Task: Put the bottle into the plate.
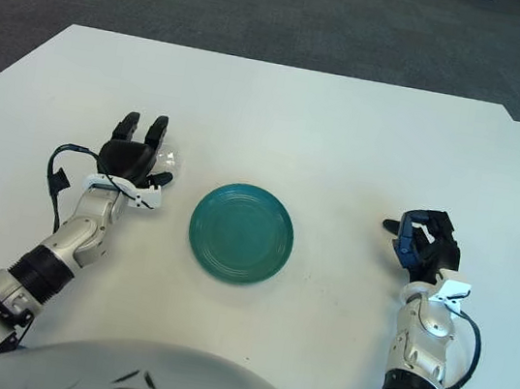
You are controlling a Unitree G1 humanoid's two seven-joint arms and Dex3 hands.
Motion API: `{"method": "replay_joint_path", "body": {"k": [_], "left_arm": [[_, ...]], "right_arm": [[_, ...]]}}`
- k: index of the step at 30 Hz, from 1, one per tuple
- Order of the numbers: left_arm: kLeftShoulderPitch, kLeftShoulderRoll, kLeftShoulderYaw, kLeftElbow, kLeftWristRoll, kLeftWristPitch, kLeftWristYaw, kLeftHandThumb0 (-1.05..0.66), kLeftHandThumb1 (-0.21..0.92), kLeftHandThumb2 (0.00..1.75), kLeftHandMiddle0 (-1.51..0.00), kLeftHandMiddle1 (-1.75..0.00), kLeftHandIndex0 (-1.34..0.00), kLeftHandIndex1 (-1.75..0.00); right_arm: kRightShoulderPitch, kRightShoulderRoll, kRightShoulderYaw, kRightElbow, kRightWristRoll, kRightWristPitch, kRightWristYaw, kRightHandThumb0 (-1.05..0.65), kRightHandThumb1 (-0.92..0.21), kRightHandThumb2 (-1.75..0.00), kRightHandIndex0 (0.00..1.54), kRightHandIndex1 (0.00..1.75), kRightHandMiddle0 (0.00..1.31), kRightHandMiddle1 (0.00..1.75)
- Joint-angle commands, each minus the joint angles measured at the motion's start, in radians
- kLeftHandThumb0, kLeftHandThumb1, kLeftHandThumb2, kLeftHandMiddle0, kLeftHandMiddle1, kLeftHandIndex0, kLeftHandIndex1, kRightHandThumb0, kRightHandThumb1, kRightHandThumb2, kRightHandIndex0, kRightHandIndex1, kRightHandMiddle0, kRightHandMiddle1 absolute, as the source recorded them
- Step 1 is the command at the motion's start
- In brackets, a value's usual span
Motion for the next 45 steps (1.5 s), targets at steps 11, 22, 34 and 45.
{"method": "replay_joint_path", "body": {"k": [11, 22, 34, 45], "left_arm": [[-0.043, -0.044, -0.029, 0.275, -0.061, -0.081, 0.169, -0.78, 0.86, 0.4, -0.55, -1.73, -0.09, -1.73], [-0.098, -0.078, -0.047, 0.433, -0.106, -0.153, 0.303, -0.51, 0.25, 1.39, -1.03, -1.75, -0.66, -1.75], [-0.101, -0.067, -0.049, 0.412, -0.163, -0.193, 0.269, -0.53, 0.17, 1.49, -1.16, -1.75, -0.73, -1.75], [-0.091, -0.048, -0.051, 0.36, -0.183, -0.206, 0.248, -0.53, 0.17, 1.49, -1.11, -1.75, -0.73, -1.75]], "right_arm": [[0.019, 0.009, 0.0, -0.028, -0.007, 0.022, -0.013, -0.37, -0.75, -0.72, 0.5, 1.05, 0.34, 1.69], [0.024, -0.007, -0.014, -0.038, 0.009, 0.031, 0.004, -0.36, -0.81, -0.63, 0.49, 1.03, 0.3, 1.69], [0.015, -0.007, -0.03, -0.037, 0.011, 0.027, 0.011, -0.36, -0.84, -0.58, 0.5, 1.08, 0.3, 1.67], [0.012, -0.002, -0.041, -0.046, 0.027, 0.047, 0.014, -0.36, -0.85, -0.57, 0.5, 1.09, 0.3, 1.67]]}}
